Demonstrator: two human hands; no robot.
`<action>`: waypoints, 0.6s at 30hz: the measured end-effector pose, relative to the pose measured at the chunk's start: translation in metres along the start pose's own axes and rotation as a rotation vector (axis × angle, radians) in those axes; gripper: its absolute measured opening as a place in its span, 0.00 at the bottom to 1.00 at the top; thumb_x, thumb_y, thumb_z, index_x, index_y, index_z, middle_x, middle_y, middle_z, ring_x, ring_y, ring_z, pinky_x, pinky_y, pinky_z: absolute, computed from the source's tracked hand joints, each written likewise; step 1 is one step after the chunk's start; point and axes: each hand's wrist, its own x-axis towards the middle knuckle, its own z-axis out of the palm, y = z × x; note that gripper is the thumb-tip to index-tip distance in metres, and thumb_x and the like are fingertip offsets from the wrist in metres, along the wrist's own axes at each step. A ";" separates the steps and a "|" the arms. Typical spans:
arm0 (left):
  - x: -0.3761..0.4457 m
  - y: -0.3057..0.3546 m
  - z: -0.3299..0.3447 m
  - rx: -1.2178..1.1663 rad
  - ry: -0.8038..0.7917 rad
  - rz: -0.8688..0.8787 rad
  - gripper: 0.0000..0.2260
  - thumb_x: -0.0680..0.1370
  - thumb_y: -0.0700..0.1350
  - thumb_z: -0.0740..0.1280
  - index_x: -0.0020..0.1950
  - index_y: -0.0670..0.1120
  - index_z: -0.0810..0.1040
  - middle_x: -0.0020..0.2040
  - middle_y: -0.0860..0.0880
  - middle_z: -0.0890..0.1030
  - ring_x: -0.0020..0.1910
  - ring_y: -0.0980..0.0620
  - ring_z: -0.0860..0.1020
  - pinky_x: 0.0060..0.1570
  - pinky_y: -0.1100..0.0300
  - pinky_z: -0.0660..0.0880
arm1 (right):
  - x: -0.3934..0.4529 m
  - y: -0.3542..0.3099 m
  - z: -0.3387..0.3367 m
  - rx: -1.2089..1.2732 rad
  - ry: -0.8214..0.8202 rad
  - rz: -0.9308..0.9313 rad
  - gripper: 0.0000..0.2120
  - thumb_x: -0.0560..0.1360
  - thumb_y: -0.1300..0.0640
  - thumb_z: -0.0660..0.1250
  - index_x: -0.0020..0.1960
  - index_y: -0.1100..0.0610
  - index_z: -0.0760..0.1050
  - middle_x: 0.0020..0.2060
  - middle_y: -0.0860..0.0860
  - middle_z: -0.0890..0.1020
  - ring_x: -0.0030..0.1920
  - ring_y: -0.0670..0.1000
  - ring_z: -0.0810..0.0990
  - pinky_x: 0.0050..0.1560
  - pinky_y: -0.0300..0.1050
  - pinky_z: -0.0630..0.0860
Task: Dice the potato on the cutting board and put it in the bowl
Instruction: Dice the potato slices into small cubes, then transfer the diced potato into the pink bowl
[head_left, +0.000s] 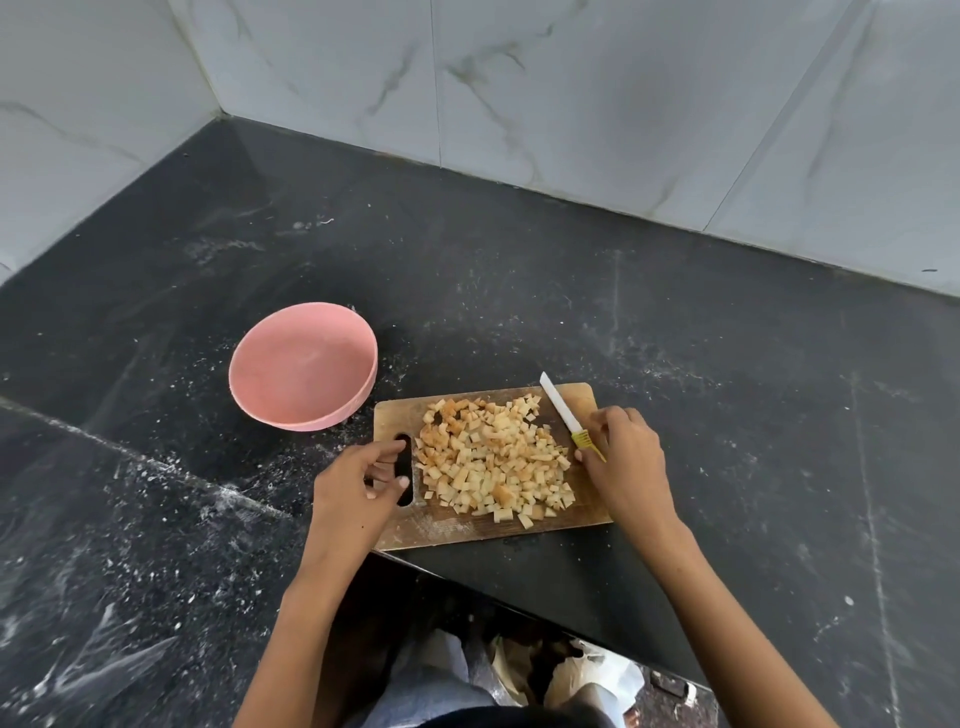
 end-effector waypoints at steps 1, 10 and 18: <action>0.000 -0.001 -0.001 0.013 -0.031 0.002 0.23 0.70 0.37 0.76 0.62 0.53 0.78 0.53 0.52 0.81 0.45 0.62 0.77 0.41 0.76 0.68 | -0.005 -0.002 0.000 -0.003 0.028 -0.043 0.17 0.73 0.63 0.70 0.61 0.59 0.73 0.59 0.52 0.74 0.57 0.53 0.74 0.53 0.42 0.69; 0.002 0.017 0.018 0.003 -0.200 -0.018 0.39 0.63 0.34 0.80 0.71 0.46 0.70 0.52 0.47 0.74 0.45 0.53 0.77 0.40 0.73 0.73 | -0.019 -0.015 0.013 -0.149 -0.270 -0.103 0.32 0.68 0.55 0.76 0.68 0.57 0.67 0.64 0.53 0.68 0.63 0.54 0.71 0.60 0.45 0.71; 0.004 0.019 0.021 -0.061 -0.157 -0.005 0.26 0.68 0.33 0.77 0.64 0.44 0.76 0.48 0.48 0.78 0.41 0.57 0.78 0.40 0.74 0.74 | -0.006 -0.022 0.016 0.054 -0.140 -0.190 0.22 0.69 0.68 0.72 0.61 0.57 0.77 0.57 0.52 0.79 0.57 0.51 0.76 0.59 0.42 0.73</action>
